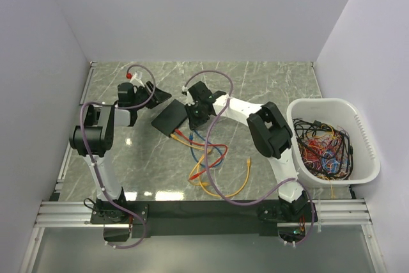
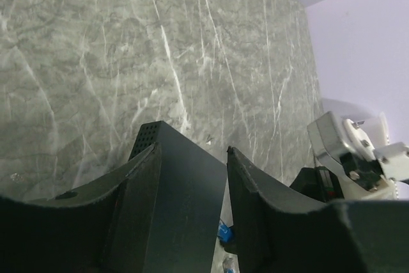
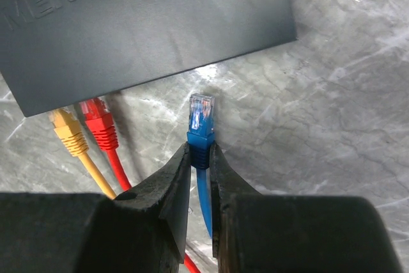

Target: Insert the plug into the switch port

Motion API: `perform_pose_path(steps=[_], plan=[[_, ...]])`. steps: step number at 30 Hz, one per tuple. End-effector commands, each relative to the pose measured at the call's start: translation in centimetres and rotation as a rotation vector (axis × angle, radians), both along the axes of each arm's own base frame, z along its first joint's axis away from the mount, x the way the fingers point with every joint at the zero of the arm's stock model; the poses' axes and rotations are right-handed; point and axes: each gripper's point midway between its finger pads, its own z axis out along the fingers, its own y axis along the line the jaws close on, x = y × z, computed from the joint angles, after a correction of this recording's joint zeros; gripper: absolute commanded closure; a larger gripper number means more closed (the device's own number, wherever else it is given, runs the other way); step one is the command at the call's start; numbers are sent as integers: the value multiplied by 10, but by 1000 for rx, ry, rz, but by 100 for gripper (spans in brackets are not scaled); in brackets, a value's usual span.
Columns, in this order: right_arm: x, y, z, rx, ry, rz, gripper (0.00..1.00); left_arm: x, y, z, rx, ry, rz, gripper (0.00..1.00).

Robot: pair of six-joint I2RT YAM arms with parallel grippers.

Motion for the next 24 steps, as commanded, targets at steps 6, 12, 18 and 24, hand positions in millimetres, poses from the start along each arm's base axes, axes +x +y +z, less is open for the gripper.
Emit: perform_pose_path(steps=[6, 12, 18, 24], plan=[[-5, 28, 15, 74, -30, 81, 100, -4, -1, -7, -14, 32, -1, 51], [-6, 37, 15, 81, -28, 90, 100, -17, -8, -20, -38, 66, -12, 51], [0, 41, 21, 86, -48, 86, 100, -23, -17, -26, -38, 78, -34, 52], [4, 44, 20, 83, -47, 82, 100, -26, -22, -30, -33, 89, -50, 52]])
